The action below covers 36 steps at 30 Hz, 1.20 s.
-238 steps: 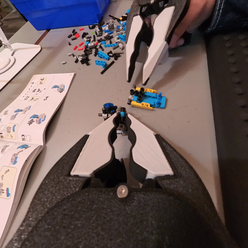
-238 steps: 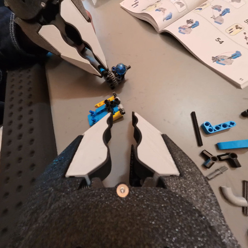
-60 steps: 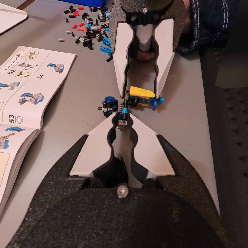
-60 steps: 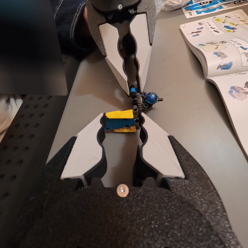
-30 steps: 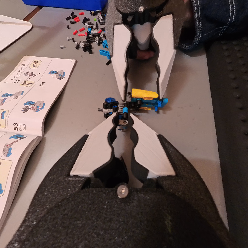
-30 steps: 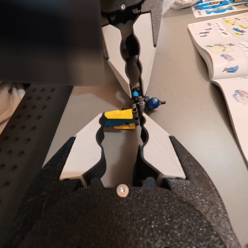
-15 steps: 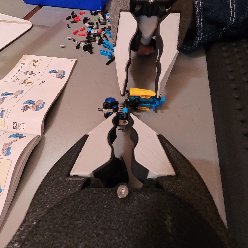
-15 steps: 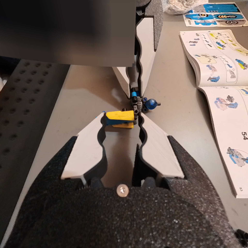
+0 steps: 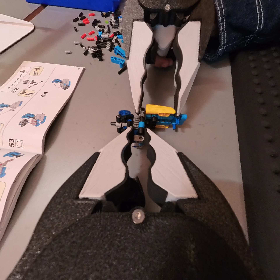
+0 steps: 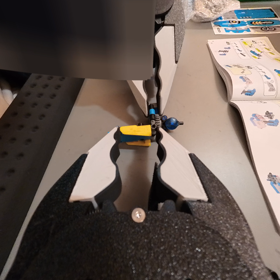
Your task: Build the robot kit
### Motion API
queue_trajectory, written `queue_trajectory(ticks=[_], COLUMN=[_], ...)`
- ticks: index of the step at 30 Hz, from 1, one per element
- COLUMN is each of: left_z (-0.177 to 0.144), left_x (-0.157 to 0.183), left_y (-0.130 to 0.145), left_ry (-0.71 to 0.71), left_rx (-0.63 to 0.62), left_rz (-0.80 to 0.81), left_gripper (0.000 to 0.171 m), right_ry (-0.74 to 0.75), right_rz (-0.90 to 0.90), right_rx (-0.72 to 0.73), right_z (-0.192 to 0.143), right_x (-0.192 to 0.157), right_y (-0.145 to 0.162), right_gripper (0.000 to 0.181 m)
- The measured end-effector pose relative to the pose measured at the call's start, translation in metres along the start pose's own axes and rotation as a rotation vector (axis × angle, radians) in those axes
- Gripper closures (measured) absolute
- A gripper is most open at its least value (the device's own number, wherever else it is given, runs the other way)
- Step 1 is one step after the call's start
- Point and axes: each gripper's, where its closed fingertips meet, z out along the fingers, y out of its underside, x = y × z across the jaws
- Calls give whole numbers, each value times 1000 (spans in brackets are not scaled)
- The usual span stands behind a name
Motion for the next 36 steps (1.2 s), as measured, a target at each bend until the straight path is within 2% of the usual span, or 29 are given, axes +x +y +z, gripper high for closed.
queue_trajectory(ticks=[6,14,20,23,29,36], left_z=[1,1,1,1,0,-1], left_x=[0,1,1,1,-3,-3], left_y=[-1,-1,-1,0,0,0], left_ry=[-32,19,-1,-5,-27,-40], left_rx=[-4,0,-1,-1,-1,-1], left_rz=[-1,34,54,54,43,52], left_gripper=[160,161,161,160,160,159], right_ry=[0,-29,-4,42,114,109], right_rz=[3,-14,-30,-60,-142,-92], right_rx=[-16,-17,-17,-9,-30,-30], right_z=[1,0,0,-2,-4,-4], right_x=[-1,-3,0,4,6,6], right_y=[0,1,0,-1,-3,-1], right_gripper=[135,135,135,126,134,135])
